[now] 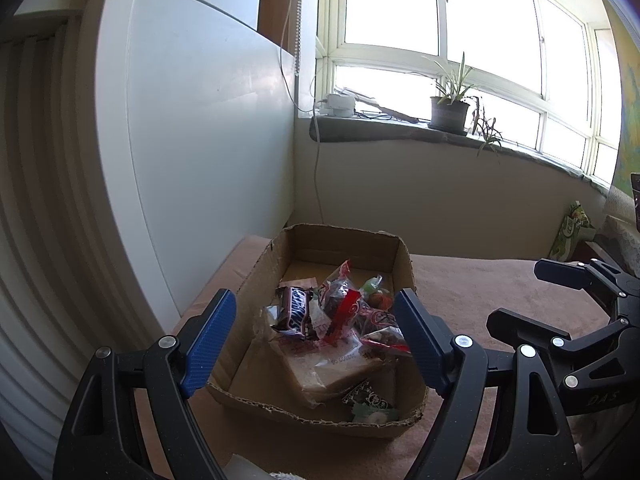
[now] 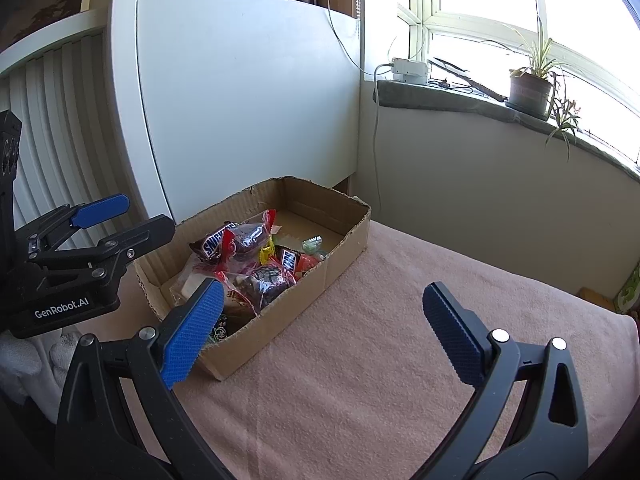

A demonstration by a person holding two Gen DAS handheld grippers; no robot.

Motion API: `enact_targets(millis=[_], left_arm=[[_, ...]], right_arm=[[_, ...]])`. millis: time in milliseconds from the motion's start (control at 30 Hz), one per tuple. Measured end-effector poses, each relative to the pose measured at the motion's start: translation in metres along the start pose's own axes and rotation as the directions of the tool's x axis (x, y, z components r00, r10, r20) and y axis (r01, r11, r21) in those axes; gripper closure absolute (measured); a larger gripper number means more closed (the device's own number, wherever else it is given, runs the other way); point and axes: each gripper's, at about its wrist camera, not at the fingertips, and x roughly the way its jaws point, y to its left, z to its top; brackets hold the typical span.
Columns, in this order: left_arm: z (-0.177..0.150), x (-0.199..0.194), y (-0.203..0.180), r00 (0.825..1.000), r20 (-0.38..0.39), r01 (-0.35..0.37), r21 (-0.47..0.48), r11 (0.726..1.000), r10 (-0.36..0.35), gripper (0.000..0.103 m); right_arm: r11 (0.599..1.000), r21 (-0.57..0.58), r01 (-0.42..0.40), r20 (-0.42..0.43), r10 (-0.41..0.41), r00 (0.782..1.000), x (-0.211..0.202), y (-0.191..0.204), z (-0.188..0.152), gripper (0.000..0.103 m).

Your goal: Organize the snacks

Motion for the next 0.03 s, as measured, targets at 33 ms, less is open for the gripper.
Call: enact_targets(millis=[33], left_arm=[[-0.0001,0.0,-0.0007,1.0,0.0,0.002,0.003,1.0,-0.002,0.021]], right_arm=[[1.0,0.001,0.001,0.0,-0.001,1.0,0.0002,-0.0001,-0.0004,0.001]])
